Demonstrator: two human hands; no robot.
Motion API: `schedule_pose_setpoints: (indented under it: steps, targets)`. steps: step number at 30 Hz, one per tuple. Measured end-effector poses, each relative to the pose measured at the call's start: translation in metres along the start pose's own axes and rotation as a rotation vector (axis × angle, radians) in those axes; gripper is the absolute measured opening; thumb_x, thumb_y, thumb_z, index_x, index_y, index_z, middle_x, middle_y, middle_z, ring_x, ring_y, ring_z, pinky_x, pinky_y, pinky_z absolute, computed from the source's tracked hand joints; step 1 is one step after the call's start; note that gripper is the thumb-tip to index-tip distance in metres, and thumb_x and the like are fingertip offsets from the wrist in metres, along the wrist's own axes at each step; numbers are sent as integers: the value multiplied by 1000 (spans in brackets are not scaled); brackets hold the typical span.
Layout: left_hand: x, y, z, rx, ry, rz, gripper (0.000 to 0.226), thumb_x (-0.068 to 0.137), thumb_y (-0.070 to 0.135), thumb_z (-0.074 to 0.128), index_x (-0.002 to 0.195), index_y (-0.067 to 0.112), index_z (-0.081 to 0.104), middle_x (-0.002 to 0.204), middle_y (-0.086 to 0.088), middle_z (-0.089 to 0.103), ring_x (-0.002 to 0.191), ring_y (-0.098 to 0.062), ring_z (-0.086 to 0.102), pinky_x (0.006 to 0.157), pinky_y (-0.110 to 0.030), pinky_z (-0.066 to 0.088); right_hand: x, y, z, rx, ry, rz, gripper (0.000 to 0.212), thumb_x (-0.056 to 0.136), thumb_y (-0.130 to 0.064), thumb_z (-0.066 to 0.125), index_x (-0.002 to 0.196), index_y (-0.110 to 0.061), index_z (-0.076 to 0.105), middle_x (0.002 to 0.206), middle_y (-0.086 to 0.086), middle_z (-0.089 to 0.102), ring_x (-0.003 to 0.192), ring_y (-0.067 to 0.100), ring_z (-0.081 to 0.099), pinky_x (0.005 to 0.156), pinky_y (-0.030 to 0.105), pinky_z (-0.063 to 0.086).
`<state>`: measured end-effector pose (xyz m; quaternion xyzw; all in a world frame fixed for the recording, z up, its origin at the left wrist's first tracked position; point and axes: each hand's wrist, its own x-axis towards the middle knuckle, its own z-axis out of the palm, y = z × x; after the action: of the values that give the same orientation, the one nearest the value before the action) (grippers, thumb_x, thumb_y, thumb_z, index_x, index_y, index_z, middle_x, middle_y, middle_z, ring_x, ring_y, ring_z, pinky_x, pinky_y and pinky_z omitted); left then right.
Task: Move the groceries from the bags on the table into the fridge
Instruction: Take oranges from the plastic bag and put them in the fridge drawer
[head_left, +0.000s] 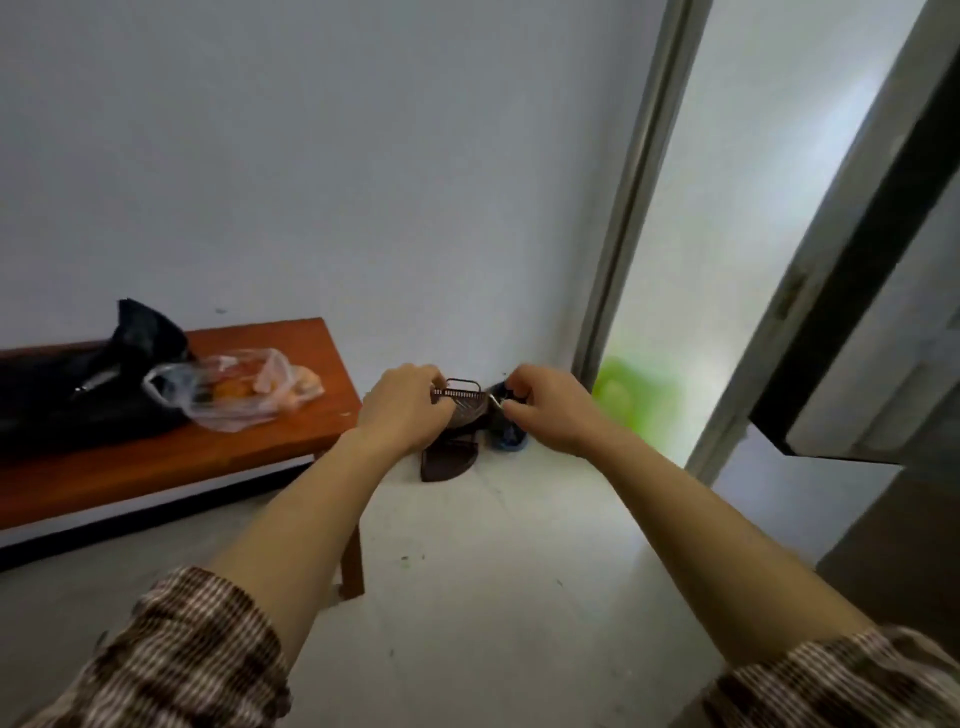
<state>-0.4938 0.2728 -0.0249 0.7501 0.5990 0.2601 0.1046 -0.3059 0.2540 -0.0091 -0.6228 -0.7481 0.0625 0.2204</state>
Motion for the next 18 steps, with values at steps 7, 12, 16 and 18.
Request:
schedule_pose_setpoints:
  steps: [7, 12, 16, 18]
  targets:
    - [65, -165, -26, 68, -42, -166, 33, 86, 26, 51, 118, 20, 59, 129, -8, 51, 112, -30, 53, 83, -39, 50, 139, -72, 121, 68, -169, -121, 35, 89, -29, 56, 120, -12, 58, 112, 3, 62, 97, 18, 56, 78, 29, 42]
    - [113, -265, -52, 95, -37, -299, 32, 85, 27, 52, 113, 21, 66, 110, -5, 67, 90, -24, 62, 71, -35, 52, 218, -126, 185, 85, -263, -181, 36, 89, -29, 56, 120, -11, 59, 120, 8, 62, 107, 26, 59, 88, 39, 49]
    - [145, -326, -51, 106, -18, -352, 28, 87, 23, 54, 112, 17, 66, 115, -5, 64, 97, -24, 60, 76, -35, 50, 267, -157, 239, 94, -321, -219, 37, 88, -27, 55, 121, -11, 58, 123, 9, 61, 110, 26, 58, 91, 36, 48]
    - [163, -357, -45, 111, -45, -361, 28, 87, 22, 55, 112, 17, 65, 115, -5, 63, 100, -24, 59, 77, -35, 50, 290, -170, 269, 93, -348, -207, 39, 88, -29, 55, 124, -13, 57, 126, 8, 59, 113, 26, 56, 93, 37, 47]
